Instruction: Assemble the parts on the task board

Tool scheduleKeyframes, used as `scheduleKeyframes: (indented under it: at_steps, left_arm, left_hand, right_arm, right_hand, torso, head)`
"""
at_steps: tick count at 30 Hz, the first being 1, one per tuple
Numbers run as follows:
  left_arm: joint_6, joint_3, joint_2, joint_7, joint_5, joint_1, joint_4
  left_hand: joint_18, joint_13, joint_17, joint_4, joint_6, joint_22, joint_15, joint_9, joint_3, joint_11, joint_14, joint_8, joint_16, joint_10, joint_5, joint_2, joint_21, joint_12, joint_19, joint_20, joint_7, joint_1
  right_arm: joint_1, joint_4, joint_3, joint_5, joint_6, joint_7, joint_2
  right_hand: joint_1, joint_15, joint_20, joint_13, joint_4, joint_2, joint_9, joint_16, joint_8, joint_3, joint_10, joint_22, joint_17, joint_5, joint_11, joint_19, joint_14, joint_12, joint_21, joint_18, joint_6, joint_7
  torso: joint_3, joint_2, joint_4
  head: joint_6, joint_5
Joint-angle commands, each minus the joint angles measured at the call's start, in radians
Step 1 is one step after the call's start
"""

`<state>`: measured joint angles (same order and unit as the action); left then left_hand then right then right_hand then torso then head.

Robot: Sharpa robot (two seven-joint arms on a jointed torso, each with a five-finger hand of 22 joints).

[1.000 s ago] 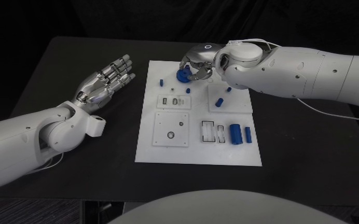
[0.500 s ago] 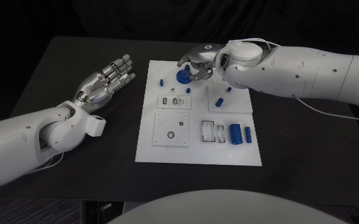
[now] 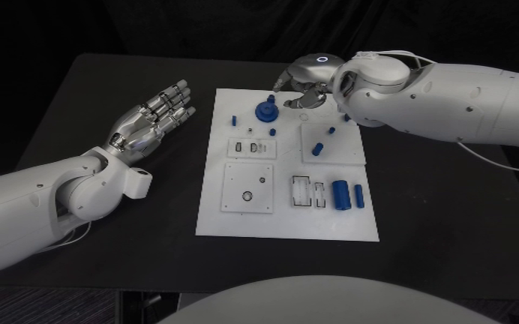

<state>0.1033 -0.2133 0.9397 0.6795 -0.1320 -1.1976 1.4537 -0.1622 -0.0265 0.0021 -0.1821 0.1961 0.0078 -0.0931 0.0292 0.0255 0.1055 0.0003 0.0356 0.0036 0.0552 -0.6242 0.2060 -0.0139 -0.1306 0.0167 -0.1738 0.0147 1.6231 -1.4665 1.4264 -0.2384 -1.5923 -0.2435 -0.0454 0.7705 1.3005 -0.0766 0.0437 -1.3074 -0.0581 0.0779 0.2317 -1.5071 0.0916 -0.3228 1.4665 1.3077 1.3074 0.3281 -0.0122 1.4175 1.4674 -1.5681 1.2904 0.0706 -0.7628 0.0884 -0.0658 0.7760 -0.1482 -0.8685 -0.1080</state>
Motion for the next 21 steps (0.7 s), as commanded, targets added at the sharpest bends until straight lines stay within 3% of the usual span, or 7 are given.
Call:
scheduleKeyframes:
  at_steps: [1,3,9,12,21]
  left_arm:
    - [0.006,0.001,0.005,0.126,0.004,0.000,0.005]
    - [0.003,0.001,0.009,0.125,0.004,0.000,0.006]
    - [0.002,0.001,0.012,0.125,0.004,0.000,0.012]
    - [0.002,0.001,0.013,0.125,0.004,0.000,0.013]
    - [0.001,0.001,0.020,0.125,0.004,0.000,0.016]
  left_hand:
    - [0.009,0.001,-0.001,0.001,-0.002,0.002,-0.005,0.001,-0.006,0.009,0.001,-0.002,-0.003,0.001,0.003,0.000,0.000,0.006,0.002,-0.006,-0.007,-0.007]
    - [0.009,0.001,-0.001,0.001,-0.001,0.002,-0.005,0.001,-0.007,0.009,0.002,-0.001,-0.002,0.001,0.003,0.000,-0.001,0.004,0.002,-0.007,-0.007,-0.007]
    - [0.008,0.001,-0.001,0.000,0.000,0.002,-0.005,0.001,-0.007,0.009,0.002,-0.001,-0.002,0.002,0.003,0.000,-0.001,0.004,0.002,-0.007,-0.007,-0.008]
    - [0.008,0.001,-0.001,0.000,0.000,0.002,-0.005,0.001,-0.007,0.009,0.002,-0.001,-0.002,0.002,0.002,-0.001,-0.001,0.004,0.002,-0.007,-0.007,-0.009]
    - [0.008,0.001,-0.001,0.000,0.000,0.002,-0.005,0.001,-0.007,0.010,0.002,-0.001,-0.002,0.002,0.001,-0.001,-0.001,0.003,0.002,-0.007,-0.007,-0.009]
  right_arm:
    - [-0.026,0.058,0.001,-0.006,-0.064,-0.025,0.054]
    - [-0.049,0.109,0.001,-0.006,-0.061,-0.042,0.115]
    - [-0.067,0.168,-0.005,-0.006,-0.070,-0.051,0.220]
    - [-0.057,0.178,-0.007,-0.006,-0.074,-0.051,0.252]
    - [0.000,0.172,-0.011,-0.006,-0.131,-0.046,0.342]
  right_hand:
    - [-0.023,0.012,0.002,-0.263,-0.023,-0.002,0.003,-0.007,0.007,0.019,0.104,0.135,0.181,-0.078,0.010,0.012,0.082,-0.003,0.012,-0.005,-0.031,0.005]
    - [-0.041,0.013,0.004,-0.263,-0.045,-0.003,0.009,-0.019,0.012,0.047,0.104,0.147,0.198,-0.123,0.011,0.025,0.087,-0.003,0.031,-0.010,-0.059,0.005]
    - [-0.056,0.012,0.004,-0.263,-0.074,-0.010,0.025,-0.039,0.028,0.077,0.104,0.164,0.226,-0.143,0.010,0.041,0.094,-0.003,0.058,-0.016,-0.101,0.002]
    - [-0.061,0.012,0.004,-0.263,-0.080,-0.010,0.027,-0.042,0.029,0.084,0.104,0.167,0.230,-0.143,0.010,0.044,0.096,-0.003,0.063,-0.017,-0.104,0.003]
    - [-0.065,0.011,0.003,-0.263,-0.094,-0.003,0.024,-0.044,0.019,0.100,0.104,0.171,0.234,-0.150,0.008,0.048,0.096,-0.003,0.070,-0.019,-0.090,0.000]
  torso:
    - [0.0003,0.000,0.0020]
    - [-0.0001,0.000,0.0019]
    - [-0.0004,0.000,0.0015]
    - [-0.0009,0.000,0.0002]
    - [-0.0022,-0.002,0.0044]
  head:
    - [-0.002,0.000]
    - [-0.002,-0.001]
    - [0.001,-0.014]
    - [0.005,-0.017]
    - [-0.003,-0.020]
